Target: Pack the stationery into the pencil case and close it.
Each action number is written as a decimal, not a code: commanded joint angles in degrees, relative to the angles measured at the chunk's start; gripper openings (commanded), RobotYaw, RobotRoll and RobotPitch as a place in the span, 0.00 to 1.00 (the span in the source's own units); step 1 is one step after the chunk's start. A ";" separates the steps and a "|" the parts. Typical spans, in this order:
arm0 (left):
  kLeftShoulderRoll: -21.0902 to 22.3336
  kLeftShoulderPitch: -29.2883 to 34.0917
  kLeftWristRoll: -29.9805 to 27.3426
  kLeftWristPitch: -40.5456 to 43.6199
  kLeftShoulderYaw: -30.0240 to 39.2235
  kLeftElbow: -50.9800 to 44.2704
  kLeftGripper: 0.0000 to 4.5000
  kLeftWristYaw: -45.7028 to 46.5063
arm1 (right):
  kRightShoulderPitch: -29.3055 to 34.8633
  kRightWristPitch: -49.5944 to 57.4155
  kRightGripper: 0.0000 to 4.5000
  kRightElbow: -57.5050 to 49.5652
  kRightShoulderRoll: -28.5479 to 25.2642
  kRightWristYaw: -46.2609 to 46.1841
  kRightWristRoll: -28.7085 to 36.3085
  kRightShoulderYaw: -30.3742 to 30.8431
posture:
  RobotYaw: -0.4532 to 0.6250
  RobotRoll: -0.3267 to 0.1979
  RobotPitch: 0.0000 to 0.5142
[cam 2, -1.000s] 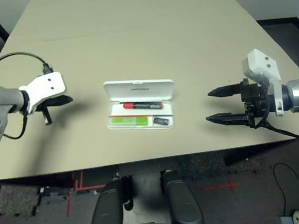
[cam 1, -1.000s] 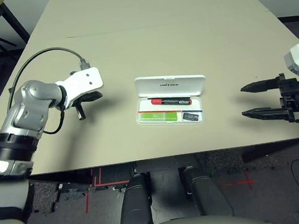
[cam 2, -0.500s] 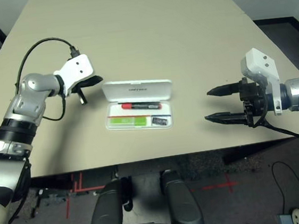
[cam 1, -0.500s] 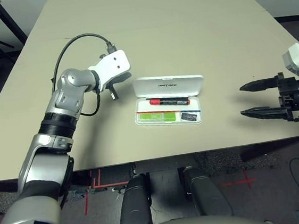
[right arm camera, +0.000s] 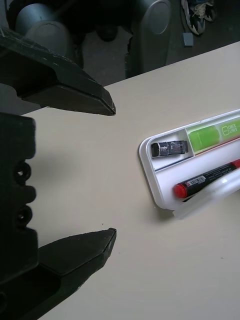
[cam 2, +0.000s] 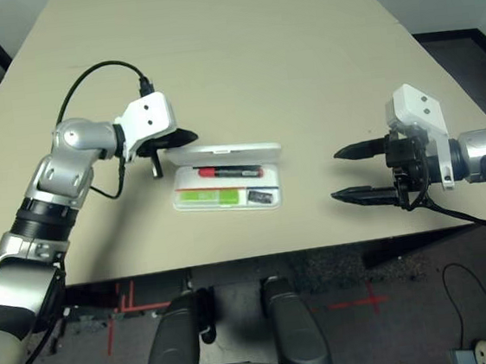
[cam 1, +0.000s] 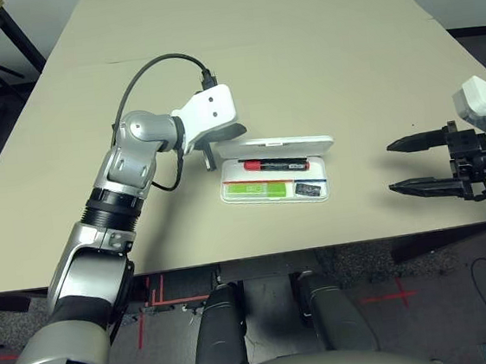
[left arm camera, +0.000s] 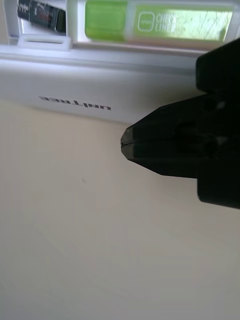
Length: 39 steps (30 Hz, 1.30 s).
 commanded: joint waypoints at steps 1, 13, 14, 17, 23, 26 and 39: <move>-0.07 1.74 -0.07 1.31 -2.42 -2.90 0.00 -1.91 | -0.15 -0.60 1.00 0.02 -0.18 0.47 -0.52 0.79 | 0.34 0.62 0.30; 0.84 5.21 0.20 5.09 -6.38 -7.74 0.00 -5.06 | -1.68 -1.55 1.00 1.61 0.01 1.22 -1.85 2.53 | 0.35 0.62 0.30; 0.87 5.40 0.23 5.24 -6.64 -8.00 0.00 -5.24 | -1.75 -1.70 1.00 1.74 -0.04 1.28 -2.00 2.71 | 0.35 0.62 0.29; 0.97 5.79 0.57 5.90 -7.61 -8.57 0.00 -5.49 | -1.99 -2.12 1.00 2.13 0.14 1.34 -2.43 3.08 | 0.35 0.62 0.29; 1.15 6.06 1.34 6.92 -9.16 -8.39 0.00 -6.25 | -2.07 -2.20 1.00 1.98 0.59 1.04 -2.86 3.33 | 0.35 0.62 0.30; 1.12 6.24 1.50 6.95 -9.47 -7.94 0.00 -6.26 | -1.80 -2.14 1.00 1.69 0.82 0.78 -2.99 3.27 | 0.34 0.62 0.30; 0.09 8.23 -1.00 8.11 -6.48 -9.20 0.00 -4.54 | -1.95 -3.07 1.00 1.58 3.18 -0.88 -3.35 2.98 | 0.34 0.62 0.31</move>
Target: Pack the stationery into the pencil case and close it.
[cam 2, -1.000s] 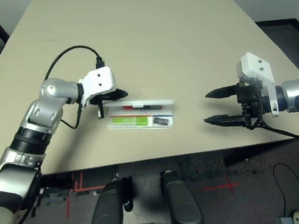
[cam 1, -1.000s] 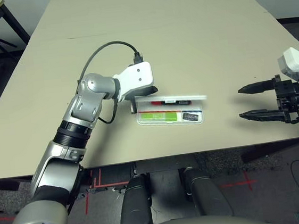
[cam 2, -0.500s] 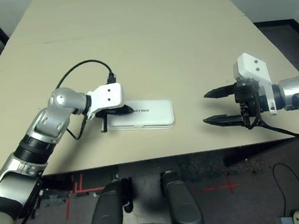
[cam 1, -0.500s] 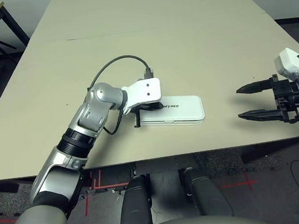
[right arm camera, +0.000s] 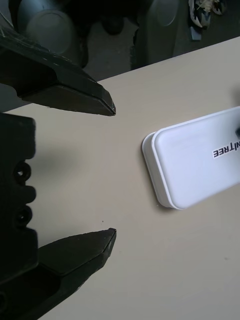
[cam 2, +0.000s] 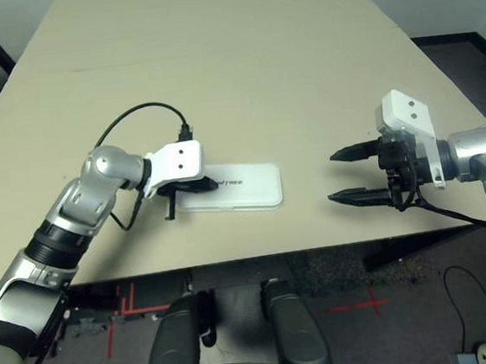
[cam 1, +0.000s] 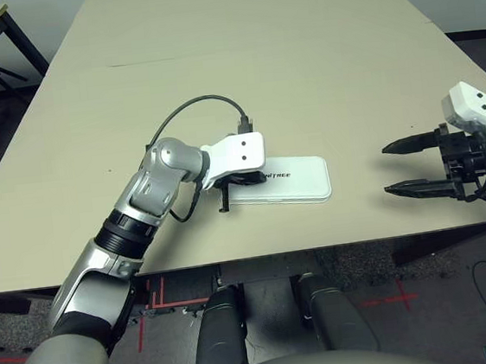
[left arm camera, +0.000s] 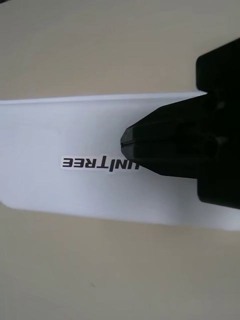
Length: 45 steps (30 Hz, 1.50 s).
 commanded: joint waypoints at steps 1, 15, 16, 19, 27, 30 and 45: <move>-1.00 2.00 -2.42 0.79 2.24 -0.15 0.00 1.98 | -1.18 -1.35 1.00 0.00 2.41 -1.63 0.65 -0.24 | 0.34 0.62 0.31; -0.23 -2.02 -14.30 -3.19 30.25 10.88 0.99 19.28 | -13.25 -16.25 1.00 14.44 21.65 -24.43 -2.04 -7.00 | 0.37 0.62 0.30; 0.14 -3.11 -14.31 -4.50 31.78 13.58 0.99 20.92 | -14.44 -18.02 1.00 16.75 22.37 -26.57 -3.13 -7.20 | 0.37 0.62 0.30; 1.10 -6.15 -14.15 -8.98 35.31 20.89 0.99 25.57 | -17.58 -22.66 1.00 22.90 23.94 -32.95 -5.74 -8.11 | 0.37 0.62 0.30; 4.57 -10.60 -14.20 -20.49 43.38 39.74 0.99 38.05 | -24.23 -33.36 1.00 39.72 24.19 -53.01 -13.04 -11.08 | 0.37 0.62 0.29; 5.17 -9.81 -14.40 -24.11 44.79 43.51 0.99 40.76 | -25.23 -35.32 1.00 44.93 22.87 -59.49 -15.22 -12.07 | 0.37 0.62 0.30; 4.31 -3.07 -16.16 -28.55 46.95 43.25 0.99 45.32 | -27.97 -39.56 1.00 56.84 21.71 -64.12 -15.33 -12.79 | 0.38 0.62 0.44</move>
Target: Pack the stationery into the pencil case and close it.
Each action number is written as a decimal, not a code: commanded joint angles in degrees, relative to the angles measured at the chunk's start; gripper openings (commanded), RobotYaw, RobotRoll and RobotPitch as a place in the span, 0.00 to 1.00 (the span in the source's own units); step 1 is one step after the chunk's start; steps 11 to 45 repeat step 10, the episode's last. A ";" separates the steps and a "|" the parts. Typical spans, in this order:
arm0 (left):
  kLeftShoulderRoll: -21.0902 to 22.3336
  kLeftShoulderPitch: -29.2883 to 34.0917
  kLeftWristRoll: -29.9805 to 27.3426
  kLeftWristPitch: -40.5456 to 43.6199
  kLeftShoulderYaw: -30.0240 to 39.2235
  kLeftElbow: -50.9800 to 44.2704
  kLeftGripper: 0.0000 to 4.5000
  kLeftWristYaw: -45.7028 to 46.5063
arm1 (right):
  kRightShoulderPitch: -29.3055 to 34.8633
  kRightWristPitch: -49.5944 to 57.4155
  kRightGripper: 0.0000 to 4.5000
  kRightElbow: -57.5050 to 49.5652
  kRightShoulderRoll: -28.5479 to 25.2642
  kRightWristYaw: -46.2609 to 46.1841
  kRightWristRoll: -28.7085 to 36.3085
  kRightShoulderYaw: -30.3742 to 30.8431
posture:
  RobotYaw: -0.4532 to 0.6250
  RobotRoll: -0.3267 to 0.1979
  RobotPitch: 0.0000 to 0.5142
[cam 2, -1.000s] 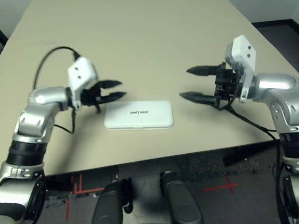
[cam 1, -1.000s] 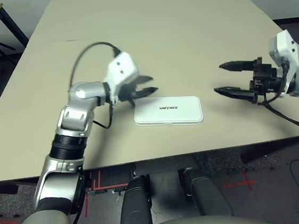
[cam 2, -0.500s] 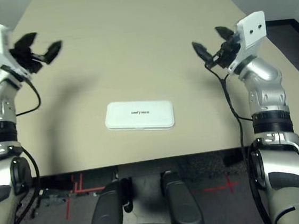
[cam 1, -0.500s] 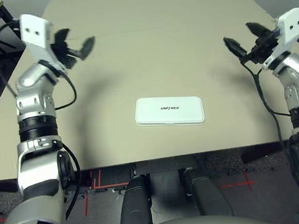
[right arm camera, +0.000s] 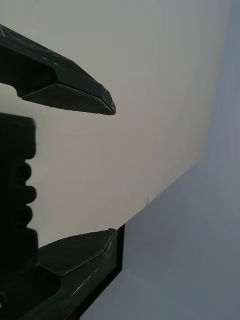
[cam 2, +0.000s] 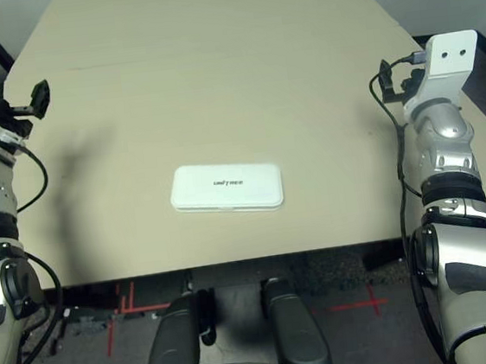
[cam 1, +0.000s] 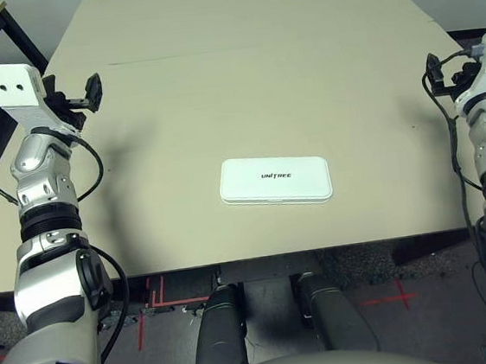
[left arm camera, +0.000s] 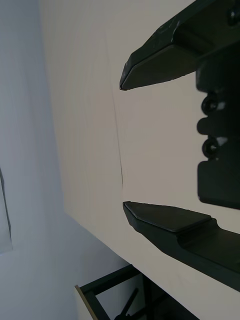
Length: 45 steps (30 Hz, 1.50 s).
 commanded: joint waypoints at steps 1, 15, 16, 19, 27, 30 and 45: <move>-0.48 2.77 -1.12 -0.36 0.62 -1.64 0.99 0.82 | 0.07 -0.92 1.00 0.92 0.02 0.48 0.11 -0.46 | 0.38 0.62 0.44; -0.99 5.22 -2.02 0.67 0.07 -4.31 0.99 1.34 | 1.08 -1.02 1.00 0.37 0.46 1.32 -0.06 -0.19 | 0.38 0.62 0.49; -0.99 5.22 -2.02 0.67 0.07 -4.31 0.99 1.34 | 1.08 -1.02 1.00 0.37 0.46 1.32 -0.06 -0.19 | 0.38 0.62 0.49; -0.99 5.22 -2.02 0.67 0.07 -4.31 0.99 1.34 | 1.08 -1.02 1.00 0.37 0.46 1.32 -0.06 -0.19 | 0.38 0.62 0.49; -0.99 5.22 -2.02 0.67 0.07 -4.31 0.99 1.34 | 1.08 -1.02 1.00 0.37 0.46 1.32 -0.06 -0.19 | 0.38 0.62 0.49; -0.99 5.22 -2.02 0.67 0.07 -4.31 0.99 1.34 | 1.08 -1.02 1.00 0.37 0.46 1.32 -0.06 -0.19 | 0.38 0.62 0.49; -0.99 5.22 -2.02 0.67 0.07 -4.31 0.99 1.34 | 1.08 -1.02 1.00 0.37 0.46 1.32 -0.06 -0.19 | 0.38 0.62 0.49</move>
